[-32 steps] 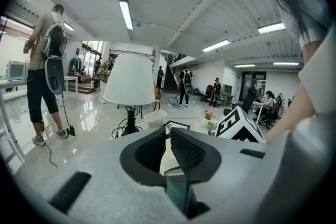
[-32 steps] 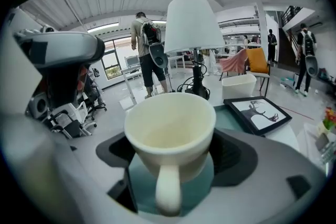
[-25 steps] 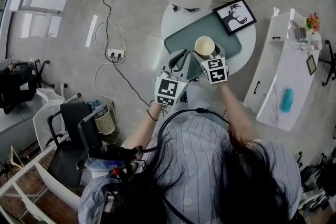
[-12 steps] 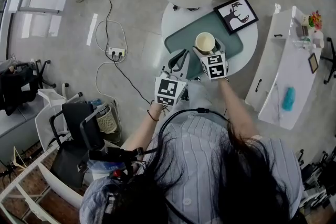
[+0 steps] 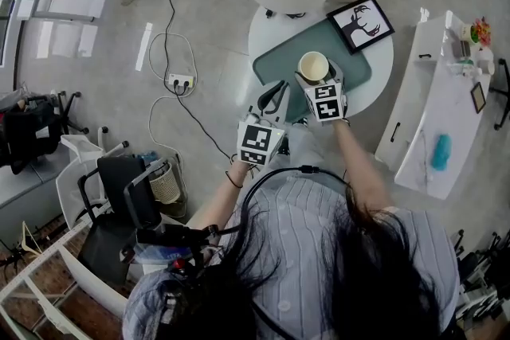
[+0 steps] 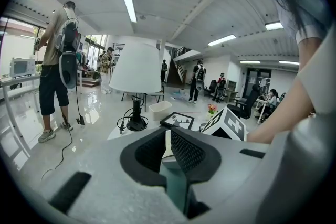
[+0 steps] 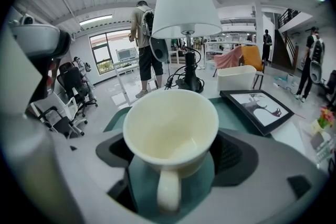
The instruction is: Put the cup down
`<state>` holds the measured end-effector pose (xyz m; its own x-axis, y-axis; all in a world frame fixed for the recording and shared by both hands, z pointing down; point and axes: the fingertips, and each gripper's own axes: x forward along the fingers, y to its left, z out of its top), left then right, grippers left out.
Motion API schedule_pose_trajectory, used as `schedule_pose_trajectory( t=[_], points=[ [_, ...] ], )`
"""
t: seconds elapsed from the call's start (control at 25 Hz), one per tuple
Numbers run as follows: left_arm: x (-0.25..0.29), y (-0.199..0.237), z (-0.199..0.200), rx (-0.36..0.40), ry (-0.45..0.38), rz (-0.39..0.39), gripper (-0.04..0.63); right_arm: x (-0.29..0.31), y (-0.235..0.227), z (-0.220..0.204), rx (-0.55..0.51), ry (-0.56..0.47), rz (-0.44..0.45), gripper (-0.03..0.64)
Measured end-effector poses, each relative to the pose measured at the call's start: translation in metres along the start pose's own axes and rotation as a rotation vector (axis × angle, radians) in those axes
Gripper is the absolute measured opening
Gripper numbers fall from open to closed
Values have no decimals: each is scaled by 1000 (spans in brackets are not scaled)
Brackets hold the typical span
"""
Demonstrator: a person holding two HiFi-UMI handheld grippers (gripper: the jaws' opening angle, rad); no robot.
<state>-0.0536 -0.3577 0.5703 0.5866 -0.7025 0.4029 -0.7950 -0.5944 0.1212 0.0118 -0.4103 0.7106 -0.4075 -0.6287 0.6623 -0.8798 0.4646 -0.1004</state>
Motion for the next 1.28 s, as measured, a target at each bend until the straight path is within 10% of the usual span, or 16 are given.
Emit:
schedule_pose_trajectory(
  t=[1.28],
  points=[
    [-17,1,2,7,4,27,31,-15,0,22,48,-47,-22,399]
  ],
)
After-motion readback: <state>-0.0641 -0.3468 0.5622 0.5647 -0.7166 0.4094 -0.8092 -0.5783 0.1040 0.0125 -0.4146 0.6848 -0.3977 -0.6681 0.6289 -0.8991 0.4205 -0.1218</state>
